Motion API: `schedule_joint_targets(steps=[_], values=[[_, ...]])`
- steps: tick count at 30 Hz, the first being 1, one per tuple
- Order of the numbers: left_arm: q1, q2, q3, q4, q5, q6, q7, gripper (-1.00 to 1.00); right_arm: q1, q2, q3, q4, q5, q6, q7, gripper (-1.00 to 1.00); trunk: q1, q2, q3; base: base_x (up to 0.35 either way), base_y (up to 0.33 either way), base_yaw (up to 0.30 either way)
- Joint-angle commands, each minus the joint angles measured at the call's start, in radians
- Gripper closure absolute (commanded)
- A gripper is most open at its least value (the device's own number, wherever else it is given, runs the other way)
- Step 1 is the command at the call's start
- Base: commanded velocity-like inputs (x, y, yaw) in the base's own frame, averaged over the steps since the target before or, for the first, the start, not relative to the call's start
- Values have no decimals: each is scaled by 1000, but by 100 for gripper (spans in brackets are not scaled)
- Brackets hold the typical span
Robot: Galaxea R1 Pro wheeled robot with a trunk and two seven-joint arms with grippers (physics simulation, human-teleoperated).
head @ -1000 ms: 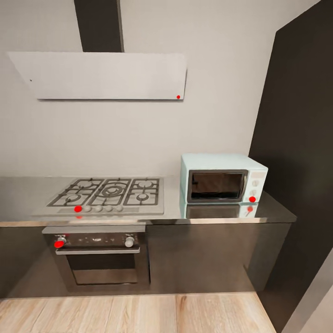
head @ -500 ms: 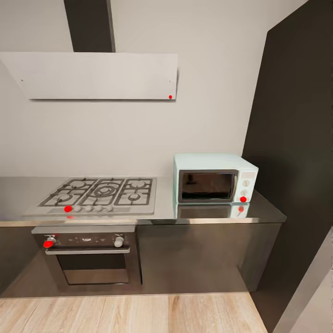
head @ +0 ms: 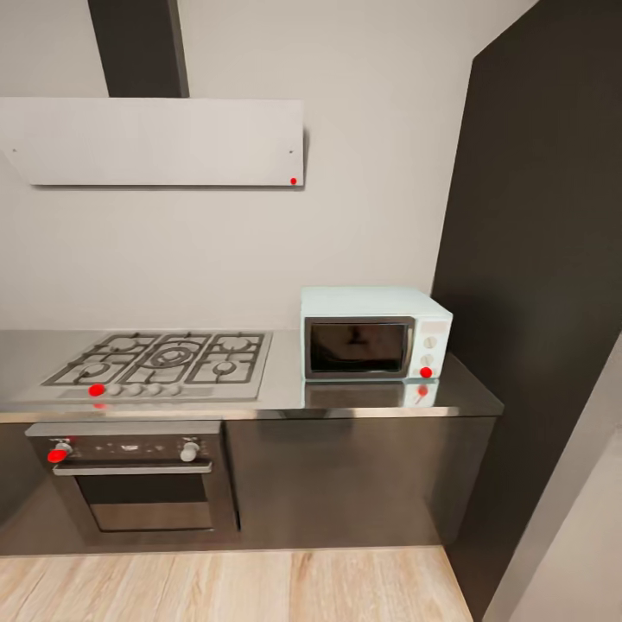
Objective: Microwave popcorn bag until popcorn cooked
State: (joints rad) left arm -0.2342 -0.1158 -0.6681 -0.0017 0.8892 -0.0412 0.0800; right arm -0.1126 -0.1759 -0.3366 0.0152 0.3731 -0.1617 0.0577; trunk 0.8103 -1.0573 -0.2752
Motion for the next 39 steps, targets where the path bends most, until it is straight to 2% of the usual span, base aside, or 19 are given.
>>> schedule_joint_targets(steps=[1,8,13,24,34,39], values=[[-1,0,-8,0,7,-3,4,-100,-1,-1,-9,2,6,-4,4,-100,0,-1,-1,0,-281,0],[-1,1,-8,0,7,-3,4,-100,-1,-1,-9,2,6,-4,4,-100,0,-1,-1,0,-229,117],[-1,5,-8,0,7,-3,4,-100,-1,-1,-6,2,6,-4,3,-100,0,-1,-1,0,-17,163],[-1,5,-8,-1,7,-3,4,-100,-1,-1,-3,2,7,-5,4,-100,0,-1,-1,0,0,5],[-1,5,-8,0,5,-2,1,-100,-1,-1,-3,2,10,-5,6,-100,0,-1,-1,268,0,0],[-1,5,-8,0,5,-2,1,-100,-1,-2,-3,2,10,-5,6,-100,0,-1,-1,79,0,0]])
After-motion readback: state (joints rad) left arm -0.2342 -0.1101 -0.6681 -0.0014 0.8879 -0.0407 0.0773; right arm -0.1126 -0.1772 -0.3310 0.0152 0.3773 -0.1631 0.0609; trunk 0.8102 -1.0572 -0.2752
